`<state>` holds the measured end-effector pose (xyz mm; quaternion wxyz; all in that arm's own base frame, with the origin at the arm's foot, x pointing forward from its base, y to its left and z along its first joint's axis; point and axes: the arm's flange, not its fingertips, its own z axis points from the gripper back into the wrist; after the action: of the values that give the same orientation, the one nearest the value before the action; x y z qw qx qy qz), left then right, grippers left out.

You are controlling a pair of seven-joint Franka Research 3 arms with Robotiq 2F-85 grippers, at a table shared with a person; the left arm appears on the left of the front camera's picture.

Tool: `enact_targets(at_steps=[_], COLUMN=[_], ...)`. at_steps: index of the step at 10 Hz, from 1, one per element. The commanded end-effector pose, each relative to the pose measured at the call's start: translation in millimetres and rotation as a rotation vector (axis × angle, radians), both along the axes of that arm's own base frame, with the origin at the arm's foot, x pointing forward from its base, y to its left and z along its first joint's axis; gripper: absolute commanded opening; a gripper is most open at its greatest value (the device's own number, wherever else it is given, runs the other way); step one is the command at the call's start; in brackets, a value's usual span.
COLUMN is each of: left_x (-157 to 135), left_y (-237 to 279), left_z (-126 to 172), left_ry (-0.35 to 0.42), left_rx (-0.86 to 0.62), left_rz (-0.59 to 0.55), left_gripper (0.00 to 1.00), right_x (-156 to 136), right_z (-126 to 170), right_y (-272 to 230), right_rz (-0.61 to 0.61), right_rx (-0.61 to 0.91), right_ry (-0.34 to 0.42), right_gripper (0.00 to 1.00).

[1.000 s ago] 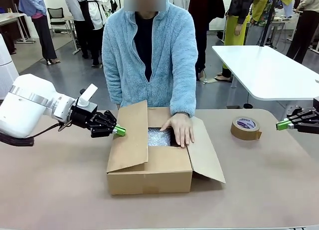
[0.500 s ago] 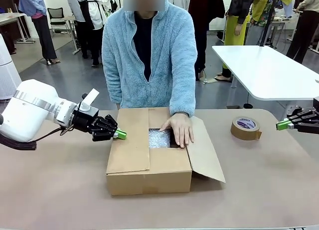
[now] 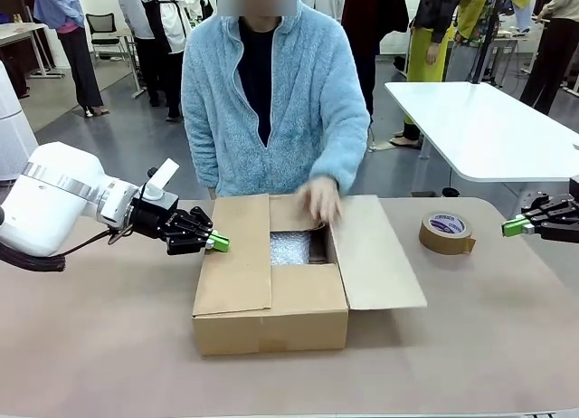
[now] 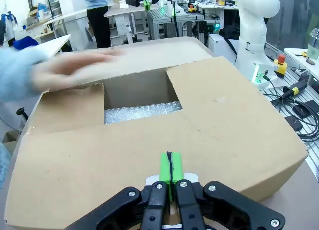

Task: Wrap the clocks to prevent damage.
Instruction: Push the right (or left) flap of the Package Box to close it, then push the left (or right) flap of the Package Box to close it.

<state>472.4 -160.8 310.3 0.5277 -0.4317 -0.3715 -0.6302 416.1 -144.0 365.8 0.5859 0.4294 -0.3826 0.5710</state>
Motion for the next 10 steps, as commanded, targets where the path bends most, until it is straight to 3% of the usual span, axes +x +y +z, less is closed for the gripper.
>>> enact_targets(at_steps=[1,10], left_x=[-0.3,-0.3], left_y=[-0.8,-0.8], left_z=[-3.5,-3.5], left_ry=[0.002,0.002], left_rx=[0.004,0.004], left_rz=[0.001,0.001], left_gripper=[0.00,0.00], right_x=[0.1,0.1], right_z=[-0.1,-0.1], right_y=[0.1,0.1], right_rz=[-0.001,-0.001], right_rx=[0.002,0.002], right_ry=[0.000,0.000], right_gripper=[0.01,0.01])
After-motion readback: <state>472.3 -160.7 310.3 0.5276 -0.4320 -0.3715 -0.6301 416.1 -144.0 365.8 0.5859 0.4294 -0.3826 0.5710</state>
